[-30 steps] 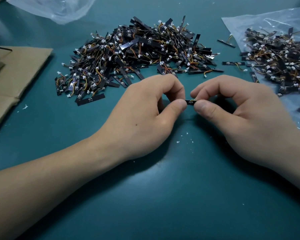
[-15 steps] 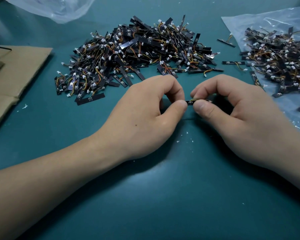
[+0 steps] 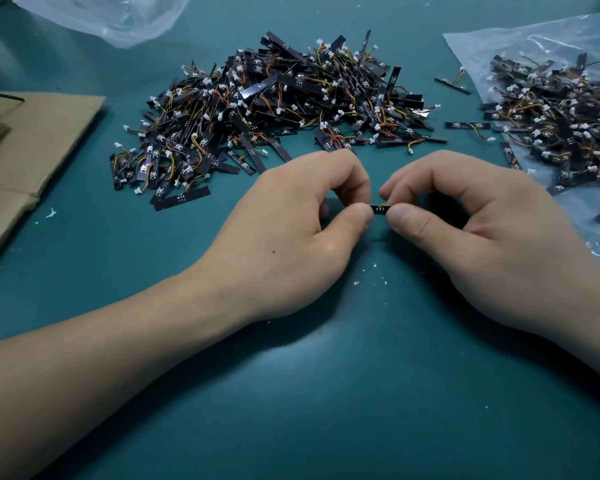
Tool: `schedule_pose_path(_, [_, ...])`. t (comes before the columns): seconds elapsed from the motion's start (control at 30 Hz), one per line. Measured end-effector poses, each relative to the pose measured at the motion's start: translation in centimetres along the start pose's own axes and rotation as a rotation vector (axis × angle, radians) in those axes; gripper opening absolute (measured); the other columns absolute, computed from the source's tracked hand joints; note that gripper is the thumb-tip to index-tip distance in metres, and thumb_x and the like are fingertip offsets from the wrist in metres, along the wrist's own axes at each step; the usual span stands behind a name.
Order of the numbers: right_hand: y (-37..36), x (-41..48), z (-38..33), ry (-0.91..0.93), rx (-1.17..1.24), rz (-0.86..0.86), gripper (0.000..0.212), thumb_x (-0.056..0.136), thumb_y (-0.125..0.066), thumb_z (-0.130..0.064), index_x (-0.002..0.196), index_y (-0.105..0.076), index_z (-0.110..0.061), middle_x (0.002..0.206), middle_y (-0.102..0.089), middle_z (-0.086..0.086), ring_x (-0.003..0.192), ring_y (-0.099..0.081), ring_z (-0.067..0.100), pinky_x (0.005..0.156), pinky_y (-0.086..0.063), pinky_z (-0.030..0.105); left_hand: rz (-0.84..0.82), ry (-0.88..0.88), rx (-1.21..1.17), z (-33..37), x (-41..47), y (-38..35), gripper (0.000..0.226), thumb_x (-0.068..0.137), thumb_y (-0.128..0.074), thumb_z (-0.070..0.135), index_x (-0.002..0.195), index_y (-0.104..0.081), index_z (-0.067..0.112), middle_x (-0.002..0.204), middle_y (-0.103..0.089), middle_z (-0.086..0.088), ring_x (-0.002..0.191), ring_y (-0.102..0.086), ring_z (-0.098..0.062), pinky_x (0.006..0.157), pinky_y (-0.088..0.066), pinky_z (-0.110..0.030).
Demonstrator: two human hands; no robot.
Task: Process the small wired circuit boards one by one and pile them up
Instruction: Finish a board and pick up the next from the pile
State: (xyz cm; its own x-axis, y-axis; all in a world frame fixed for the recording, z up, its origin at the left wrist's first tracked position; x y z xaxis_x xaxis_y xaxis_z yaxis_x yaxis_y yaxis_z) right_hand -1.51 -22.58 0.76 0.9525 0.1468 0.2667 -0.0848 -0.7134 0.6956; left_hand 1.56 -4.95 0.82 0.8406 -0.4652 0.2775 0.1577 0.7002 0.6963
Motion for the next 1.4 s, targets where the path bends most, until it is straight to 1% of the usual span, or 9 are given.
schedule_pose_path(0.1, [0.10,-0.02,0.10,-0.023,0.029,0.009,0.007,0.091,-0.065,-0.036,0.091,-0.069,-0.030,0.098,-0.072,-0.010,0.094,-0.066,0.010,0.086,-0.048,0.026,0.013,0.009,-0.027,-0.09,-0.02,-0.03,0.005,0.093,-0.062,0.030,0.090,-0.061,0.026,0.074,-0.054,0.029,0.064,-0.053,-0.004,0.058,-0.033,-0.011])
schedule_pose_path(0.2, [0.10,-0.05,0.03,-0.033,0.035,0.033,0.011,0.091,-0.065,-0.038,0.100,-0.070,-0.032,0.096,-0.071,-0.021,0.089,-0.066,0.001,0.078,-0.046,0.011,0.036,0.019,-0.048,-0.18,0.01,0.03,0.007,0.095,-0.064,0.029,0.090,-0.060,0.026,0.071,-0.057,0.020,0.058,-0.053,-0.007,0.054,-0.032,-0.015])
schedule_pose_path(0.33, [0.11,-0.02,0.03,-0.042,0.016,0.029,0.011,0.091,-0.063,-0.041,0.095,-0.068,-0.033,0.100,-0.072,-0.015,0.084,-0.066,0.019,0.082,-0.048,0.031,0.039,0.020,-0.047,-0.05,0.04,0.09,0.007,0.095,-0.063,0.030,0.091,-0.060,0.025,0.071,-0.059,0.009,0.058,-0.053,-0.010,0.054,-0.035,-0.018])
schedule_pose_path(0.47, [0.06,-0.02,0.08,-0.037,0.013,0.010,0.007,0.091,-0.062,-0.039,0.093,-0.066,-0.033,0.102,-0.072,-0.014,0.092,-0.067,0.015,0.087,-0.047,0.029,0.022,0.038,-0.053,0.00,-0.02,0.01,0.005,0.093,-0.064,0.030,0.093,-0.060,0.027,0.075,-0.058,0.027,0.055,-0.051,-0.006,0.053,-0.033,-0.013])
schedule_pose_path(0.6, [0.01,-0.03,0.01,-0.036,0.002,-0.002,0.008,0.091,-0.062,-0.041,0.093,-0.066,-0.034,0.103,-0.072,-0.014,0.089,-0.067,0.019,0.085,-0.047,0.032,0.019,0.044,-0.038,-0.19,0.00,-0.02,0.008,0.094,-0.065,0.029,0.087,-0.063,0.026,0.065,-0.057,0.009,0.054,-0.051,-0.007,0.053,-0.033,-0.015])
schedule_pose_path(0.8, [0.06,-0.05,-0.21,-0.025,0.019,-0.006,0.005,0.091,-0.061,-0.040,0.091,-0.065,-0.037,0.103,-0.073,-0.017,0.081,-0.069,0.032,0.081,-0.048,0.039,0.025,0.044,-0.042,-0.05,0.03,0.04,0.007,0.093,-0.064,0.029,0.087,-0.064,0.025,0.065,-0.053,0.015,0.057,-0.051,-0.006,0.054,-0.032,-0.016])
schedule_pose_path(0.93, [0.08,-0.08,-0.26,-0.020,0.026,-0.004,0.005,0.090,-0.062,-0.039,0.089,-0.065,-0.035,0.103,-0.074,-0.019,0.088,-0.070,0.019,0.086,-0.050,0.036,0.013,0.033,-0.037,0.06,0.07,-0.02,0.007,0.091,-0.063,0.030,0.087,-0.064,0.025,0.065,-0.053,0.017,0.060,-0.051,-0.003,0.057,-0.032,-0.017])
schedule_pose_path(1.1, [0.03,-0.18,-0.25,-0.029,0.011,-0.016,0.006,0.090,-0.062,-0.040,0.088,-0.065,-0.034,0.099,-0.075,-0.015,0.084,-0.069,0.023,0.082,-0.049,0.038,-0.028,0.030,-0.023,0.00,0.09,-0.20,0.008,0.090,-0.060,0.031,0.084,-0.061,0.027,0.066,-0.053,0.028,0.063,-0.050,0.004,0.061,-0.033,-0.016])
schedule_pose_path(1.4, [-0.07,-0.14,-0.32,-0.051,0.035,0.009,0.015,0.089,-0.062,-0.046,0.098,-0.067,-0.035,0.094,-0.073,-0.016,0.077,-0.067,0.022,0.077,-0.051,0.037,0.028,0.018,-0.053,-0.08,0.07,0.05,0.005,0.094,-0.061,0.027,0.090,-0.060,0.025,0.072,-0.060,0.019,0.066,-0.056,-0.008,0.059,-0.038,-0.020])
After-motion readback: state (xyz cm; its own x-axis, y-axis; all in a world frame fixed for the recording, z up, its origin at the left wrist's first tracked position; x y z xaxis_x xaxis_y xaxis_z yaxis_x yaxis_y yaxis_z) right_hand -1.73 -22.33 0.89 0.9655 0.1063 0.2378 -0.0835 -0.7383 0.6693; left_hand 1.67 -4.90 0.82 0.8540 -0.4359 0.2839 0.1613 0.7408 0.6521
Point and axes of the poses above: each hand's wrist, its own x-axis towards the middle knuckle, its own y-axis out of the back of the hand, z = x × y, the point moved 4 cm from there along x, towards the middle knuckle
